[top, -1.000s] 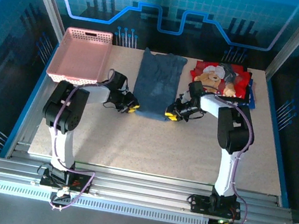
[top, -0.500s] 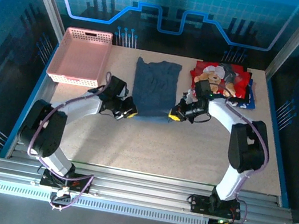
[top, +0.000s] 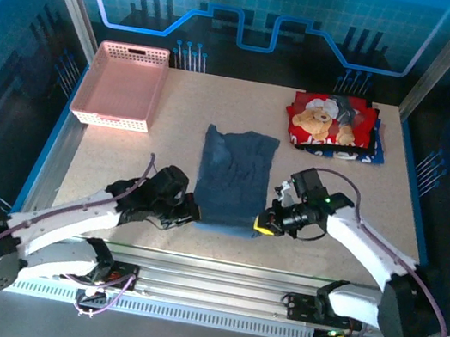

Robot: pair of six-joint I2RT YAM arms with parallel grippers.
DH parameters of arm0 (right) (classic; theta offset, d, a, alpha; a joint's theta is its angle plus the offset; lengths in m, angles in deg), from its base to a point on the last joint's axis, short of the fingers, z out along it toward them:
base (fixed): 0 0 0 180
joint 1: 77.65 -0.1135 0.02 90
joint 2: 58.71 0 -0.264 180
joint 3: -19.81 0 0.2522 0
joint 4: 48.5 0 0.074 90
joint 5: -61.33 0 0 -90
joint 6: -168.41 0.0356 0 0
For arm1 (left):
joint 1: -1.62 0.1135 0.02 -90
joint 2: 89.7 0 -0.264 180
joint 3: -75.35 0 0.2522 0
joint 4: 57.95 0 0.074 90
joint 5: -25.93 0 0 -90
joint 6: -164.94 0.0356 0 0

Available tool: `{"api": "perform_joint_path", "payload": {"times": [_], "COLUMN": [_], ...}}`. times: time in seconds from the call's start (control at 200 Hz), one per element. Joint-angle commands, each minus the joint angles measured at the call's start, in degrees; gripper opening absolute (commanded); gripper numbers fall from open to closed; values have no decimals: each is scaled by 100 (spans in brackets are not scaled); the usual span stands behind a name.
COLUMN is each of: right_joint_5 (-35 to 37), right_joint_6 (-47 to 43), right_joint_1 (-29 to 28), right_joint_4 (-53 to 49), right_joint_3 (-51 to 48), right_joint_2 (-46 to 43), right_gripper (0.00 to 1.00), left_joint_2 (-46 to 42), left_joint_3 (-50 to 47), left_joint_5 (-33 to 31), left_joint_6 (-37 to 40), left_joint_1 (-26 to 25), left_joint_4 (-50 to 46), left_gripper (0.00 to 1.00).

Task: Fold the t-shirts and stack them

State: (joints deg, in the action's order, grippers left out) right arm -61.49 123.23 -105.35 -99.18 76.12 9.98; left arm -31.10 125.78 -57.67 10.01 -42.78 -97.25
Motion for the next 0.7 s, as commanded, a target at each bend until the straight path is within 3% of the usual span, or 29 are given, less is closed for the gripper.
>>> {"api": "perform_joint_path", "payload": {"times": [0.0,0.235,0.695], "right_joint_5": [141,160,-400], "right_joint_6": [330,-100,-1381], "right_joint_1": [-151,205,1566], "right_joint_4": [-483,-1111,-1325], "right_joint_3": [-93,1062,3483], "right_joint_2": [-538,-474,2297], "right_gripper": [0,0,0], "left_joint_2": [-375,-373,2138], "left_joint_3": [26,1101,3101], "left_joint_5": [-689,-833,932], "left_joint_6": [-602,-301,1059], "left_joint_1": [-382,-182,1905], "left_joint_4": [-918,-1277,-453], "left_gripper": [0,0,0]}}
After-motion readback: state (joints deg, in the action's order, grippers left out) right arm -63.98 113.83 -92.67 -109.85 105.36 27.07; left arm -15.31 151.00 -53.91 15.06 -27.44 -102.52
